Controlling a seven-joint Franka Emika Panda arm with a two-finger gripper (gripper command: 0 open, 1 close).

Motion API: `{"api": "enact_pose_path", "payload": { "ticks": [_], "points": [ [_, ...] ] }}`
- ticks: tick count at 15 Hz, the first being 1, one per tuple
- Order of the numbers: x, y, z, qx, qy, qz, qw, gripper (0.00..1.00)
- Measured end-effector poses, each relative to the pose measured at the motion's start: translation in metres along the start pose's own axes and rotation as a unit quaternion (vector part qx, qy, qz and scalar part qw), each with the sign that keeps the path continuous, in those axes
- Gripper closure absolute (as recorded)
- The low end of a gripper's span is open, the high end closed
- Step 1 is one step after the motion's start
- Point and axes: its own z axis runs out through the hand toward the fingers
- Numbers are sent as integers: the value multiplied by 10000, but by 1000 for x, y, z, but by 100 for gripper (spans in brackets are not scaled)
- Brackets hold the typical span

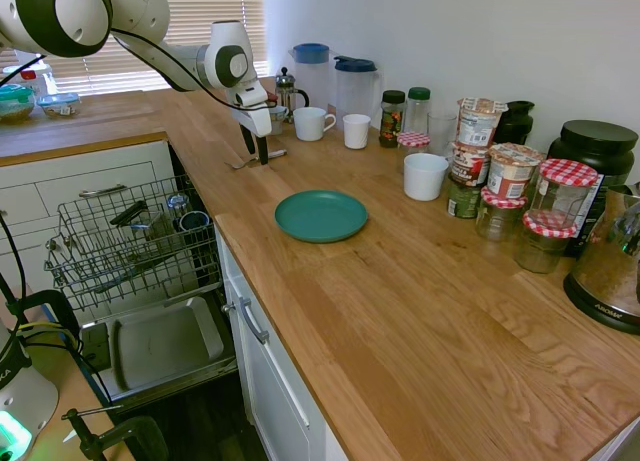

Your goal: Put the fork in the dishwasher

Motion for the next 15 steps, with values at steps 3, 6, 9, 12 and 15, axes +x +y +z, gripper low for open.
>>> {"api": "enact_pose_path", "payload": {
  "ticks": [3, 6, 9, 12, 15],
  "points": [
    [1, -2, 4, -22, -10, -1, 10000, 100],
    [3, -7, 3, -33, -22, 28, 10000, 100],
    [6, -10, 5, -42, -19, 56, 10000, 100],
    [8, -11, 6, -55, -39, 85, 9999, 100],
    [9, -12, 7, -59, -57, 88, 9999, 100]
  ]
}}
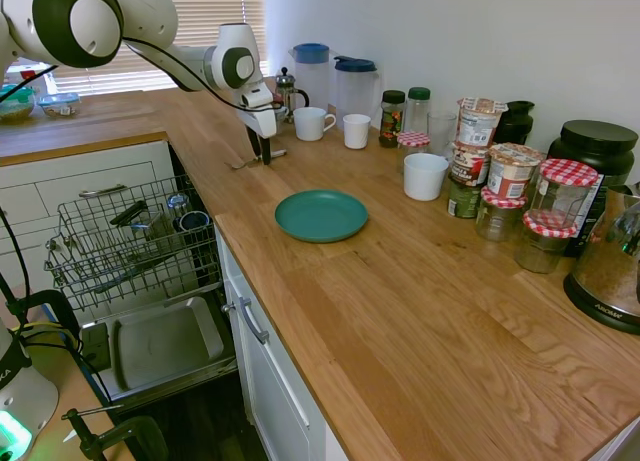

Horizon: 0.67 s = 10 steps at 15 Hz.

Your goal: Put the fork in the dishwasher

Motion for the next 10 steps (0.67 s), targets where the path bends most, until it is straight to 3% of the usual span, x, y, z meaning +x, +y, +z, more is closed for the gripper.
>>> {"api": "enact_pose_path", "payload": {
  "ticks": [10],
  "points": [
    [7, 1, 1, 10, -150, 2, 9999, 100]
  ]
}}
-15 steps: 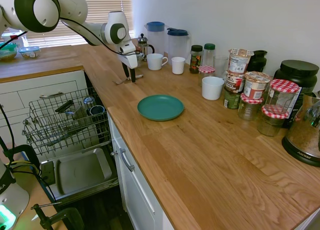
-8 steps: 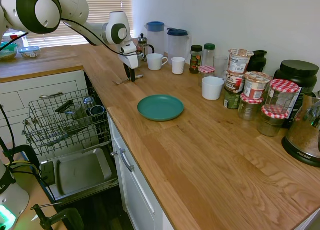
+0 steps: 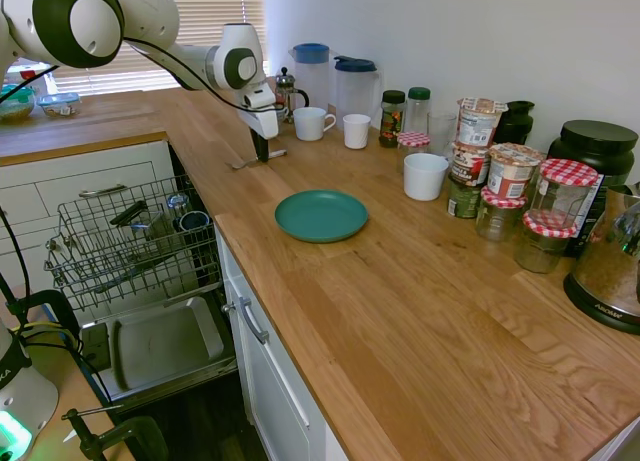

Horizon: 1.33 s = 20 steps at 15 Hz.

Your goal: Put the fork in the dishwasher

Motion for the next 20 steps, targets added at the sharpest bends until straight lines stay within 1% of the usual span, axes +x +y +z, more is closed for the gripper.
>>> {"api": "enact_pose_path", "payload": {
  "ticks": [4, 6, 11, 14, 17, 18, 20],
  "points": [
    [6, 0, -2, 81, -163, 12, 9998, 100],
    [10, 1, -6, 145, -170, 26, 9997, 100],
    [-1, 21, -63, 309, -163, 4, 9994, 100],
    [-25, 42, -84, 305, -379, -34, 9988, 100],
    [-66, 70, -95, 208, -565, -221, 9979, 100],
    [-82, 82, -98, 218, -632, -296, 9973, 100],
    [-113, 106, -102, 325, -792, -380, 9956, 100]
  ]
}}
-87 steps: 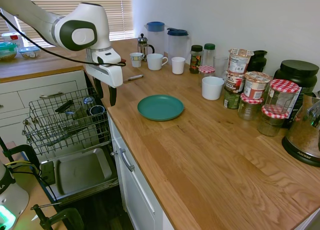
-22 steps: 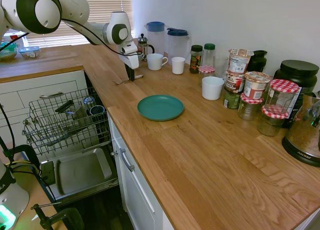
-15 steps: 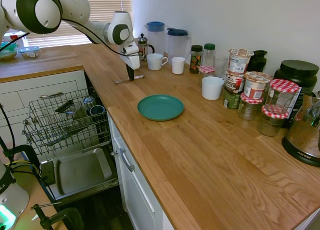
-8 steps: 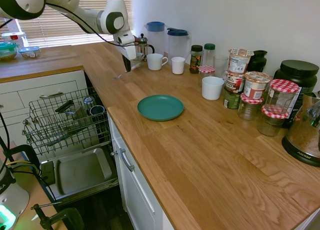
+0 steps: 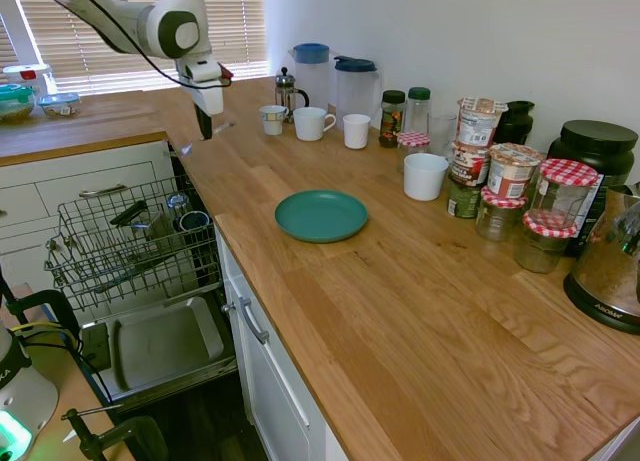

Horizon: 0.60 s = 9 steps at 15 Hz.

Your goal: Put the fork in the dishwasher

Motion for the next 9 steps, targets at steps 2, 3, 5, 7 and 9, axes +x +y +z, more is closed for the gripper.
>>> {"api": "enact_pose_path", "payload": {
  "ticks": [2, 3, 5, 7, 9],
  "points": [
    [-29, 23, 8, 54, -59, 5, 10000, 100],
    [-43, 34, 12, 43, -67, 24, 10000, 100],
    [-61, 51, 21, 15, -79, 54, 10000, 100],
    [-68, 64, 31, 29, -95, 62, 9999, 100],
    [-74, 64, 32, 15, -88, 21, 10000, 100]
  ]
}}
